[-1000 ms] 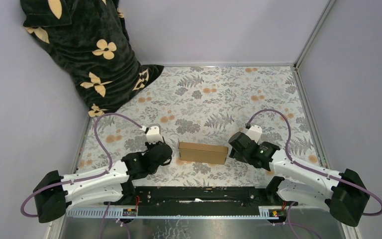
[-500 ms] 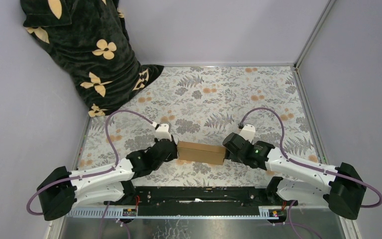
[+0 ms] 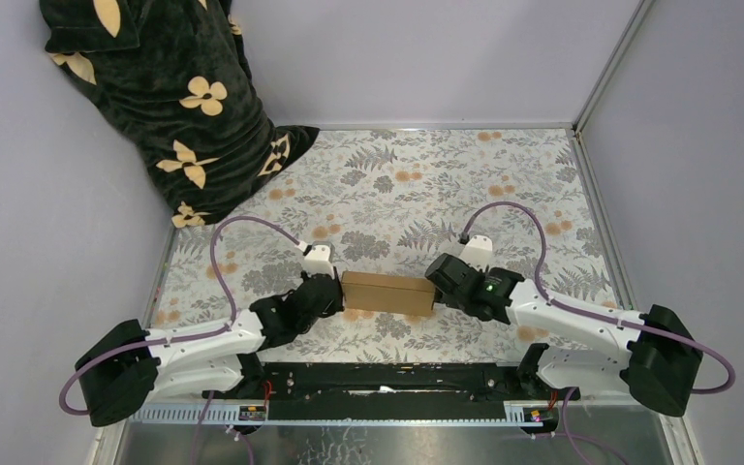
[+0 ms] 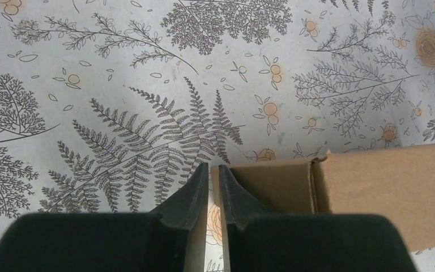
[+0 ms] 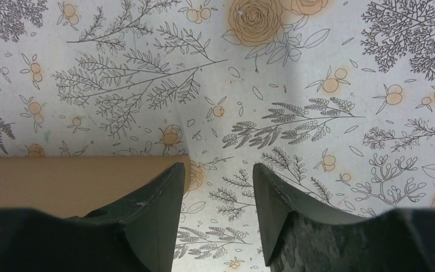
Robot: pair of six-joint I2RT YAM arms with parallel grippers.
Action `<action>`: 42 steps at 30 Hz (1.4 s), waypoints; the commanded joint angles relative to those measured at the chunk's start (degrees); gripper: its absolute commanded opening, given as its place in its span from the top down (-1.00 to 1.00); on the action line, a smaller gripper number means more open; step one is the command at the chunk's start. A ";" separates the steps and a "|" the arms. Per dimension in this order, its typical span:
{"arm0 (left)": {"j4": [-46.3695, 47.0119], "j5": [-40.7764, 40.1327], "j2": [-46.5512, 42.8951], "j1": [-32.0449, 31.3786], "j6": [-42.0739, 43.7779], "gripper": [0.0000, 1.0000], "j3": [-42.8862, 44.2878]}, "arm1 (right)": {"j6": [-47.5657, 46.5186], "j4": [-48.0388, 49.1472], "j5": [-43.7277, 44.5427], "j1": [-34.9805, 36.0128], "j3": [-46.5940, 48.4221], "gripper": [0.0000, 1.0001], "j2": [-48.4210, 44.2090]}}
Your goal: Fold the paper box
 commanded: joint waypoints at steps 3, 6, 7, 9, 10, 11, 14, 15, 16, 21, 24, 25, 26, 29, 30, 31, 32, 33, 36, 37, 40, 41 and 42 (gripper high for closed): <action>9.59 0.21 1.15 0.30 3.22 0.67 -0.97 | -1.65 4.78 3.56 0.51 3.50 -0.12 2.47; 12.40 -0.17 4.10 0.31 4.47 0.68 -0.64 | -2.90 5.94 4.22 0.50 4.35 -0.13 4.23; 13.43 -0.15 4.93 0.31 4.72 0.68 -0.62 | -3.38 6.50 4.60 0.50 4.69 -0.14 4.75; 15.30 -0.26 6.44 0.30 5.17 0.69 -0.31 | -4.57 7.68 5.21 0.37 5.16 -0.14 5.76; 16.17 -0.27 7.26 0.35 5.50 0.69 -0.08 | -5.37 8.39 5.44 0.22 5.34 -0.15 6.25; 16.64 -0.38 8.07 0.39 6.02 0.69 0.46 | -6.09 9.13 5.48 -0.04 5.52 -0.15 6.70; 17.66 -0.54 9.99 0.47 7.32 0.70 2.03 | -8.16 10.57 5.70 -0.71 6.28 -0.15 7.82; 18.05 -0.53 10.45 0.47 7.54 0.71 2.39 | -9.28 11.48 5.58 -0.87 6.39 -0.15 8.09; 18.68 -0.41 10.73 0.48 7.73 0.71 2.50 | -9.95 12.14 5.50 -1.13 6.49 -0.16 8.28; 20.30 -0.56 10.91 0.48 8.16 0.72 2.82 | -13.54 15.70 4.09 -2.07 6.85 -0.16 9.08; 19.96 -0.59 10.87 0.48 8.70 0.73 3.41 | -14.77 16.54 3.12 -2.14 7.39 -0.16 9.73; 19.59 -0.57 10.55 0.48 8.64 0.74 3.51 | -14.97 16.88 2.72 -2.14 7.36 -0.16 9.84; 19.61 -0.49 10.14 0.48 8.36 0.74 3.32 | -14.96 17.24 2.21 -2.14 7.15 -0.16 9.73; 20.00 -0.27 8.46 0.47 7.37 0.75 1.86 | -14.69 18.27 1.03 -2.18 6.08 -0.15 8.78; 19.98 -0.16 7.76 0.48 7.09 0.75 1.41 | -14.63 18.58 0.58 -2.14 5.54 -0.15 8.14; 19.68 -0.20 7.17 0.48 6.80 0.75 1.07 | -14.49 18.80 0.20 -2.20 5.11 -0.15 7.59; 19.35 -0.19 6.47 0.43 6.52 0.75 0.73 | -14.43 18.93 -0.29 -2.15 4.80 -0.15 7.09; 18.98 -0.18 5.69 0.40 6.25 0.76 0.41 | -14.41 19.01 -0.87 -2.08 4.46 -0.14 6.59; 18.43 0.10 3.57 0.21 5.17 0.76 -0.96 | -13.91 18.87 -1.83 -1.61 3.85 -0.13 5.35; 18.04 0.21 3.16 0.11 4.72 0.76 -1.20 | -13.75 18.68 -1.85 -1.33 3.70 -0.12 5.03; 16.95 -0.50 2.49 -1.32 3.56 0.77 -1.79 | -13.03 18.05 -1.61 0.35 3.60 -0.12 4.26; 16.67 -1.06 2.48 -2.15 2.93 0.77 -1.82 | -12.76 17.77 -1.37 1.06 3.56 -0.11 4.15; 16.35 -1.76 2.53 -3.58 2.38 0.77 -1.81 | -12.40 17.35 -1.07 1.82 3.56 -0.11 4.14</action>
